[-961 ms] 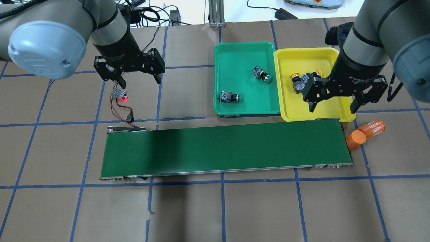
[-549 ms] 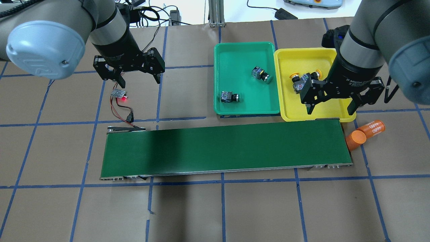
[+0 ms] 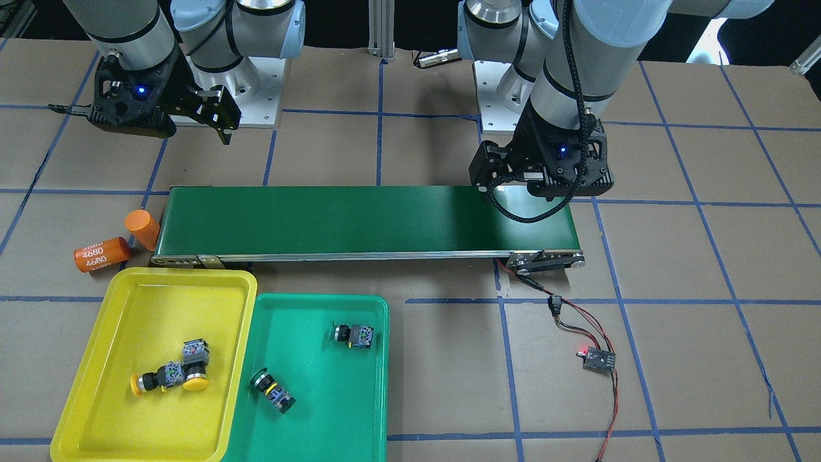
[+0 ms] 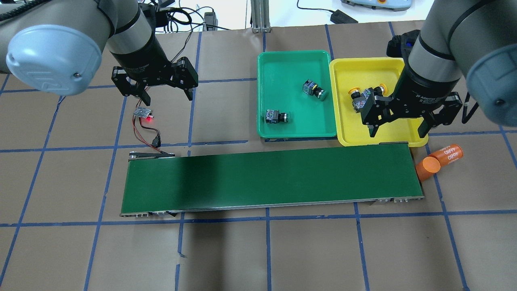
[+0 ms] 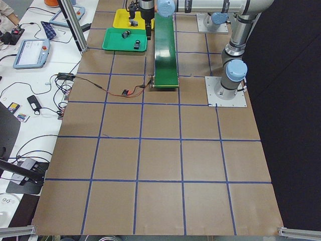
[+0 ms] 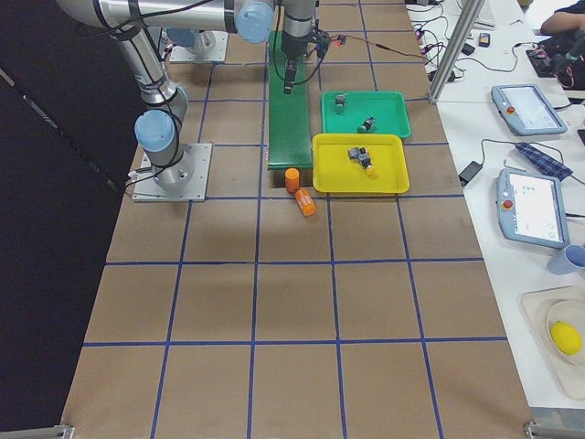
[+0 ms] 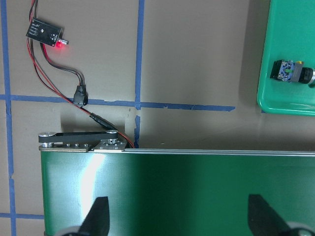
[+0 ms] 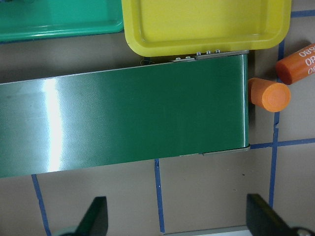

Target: Sort buttons by color to trays

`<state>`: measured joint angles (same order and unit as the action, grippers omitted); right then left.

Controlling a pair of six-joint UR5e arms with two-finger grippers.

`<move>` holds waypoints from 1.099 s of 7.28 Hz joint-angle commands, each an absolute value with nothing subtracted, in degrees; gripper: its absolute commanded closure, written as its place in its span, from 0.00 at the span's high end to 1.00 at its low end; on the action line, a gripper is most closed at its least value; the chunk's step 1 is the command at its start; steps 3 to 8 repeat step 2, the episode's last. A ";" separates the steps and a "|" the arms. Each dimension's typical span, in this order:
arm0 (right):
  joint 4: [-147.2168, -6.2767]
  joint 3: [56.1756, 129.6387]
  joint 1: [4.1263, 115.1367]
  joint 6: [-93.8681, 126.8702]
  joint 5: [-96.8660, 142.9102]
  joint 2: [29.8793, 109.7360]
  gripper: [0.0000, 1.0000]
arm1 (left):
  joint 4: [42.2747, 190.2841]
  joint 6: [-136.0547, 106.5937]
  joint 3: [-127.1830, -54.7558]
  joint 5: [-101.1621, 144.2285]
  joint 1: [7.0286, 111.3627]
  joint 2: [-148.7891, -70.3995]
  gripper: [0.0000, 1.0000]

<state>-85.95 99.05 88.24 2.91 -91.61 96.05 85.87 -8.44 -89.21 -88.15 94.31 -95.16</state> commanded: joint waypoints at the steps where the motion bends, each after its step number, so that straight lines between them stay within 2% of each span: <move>1: -85.96 99.05 88.24 2.81 -91.84 96.06 1.00 | 85.87 -8.44 -89.21 -88.07 94.31 -95.18 1.00; 8: -85.87 99.14 88.24 2.90 -91.85 96.06 1.00 | 85.87 -8.44 -89.21 -88.07 94.31 -95.19 1.00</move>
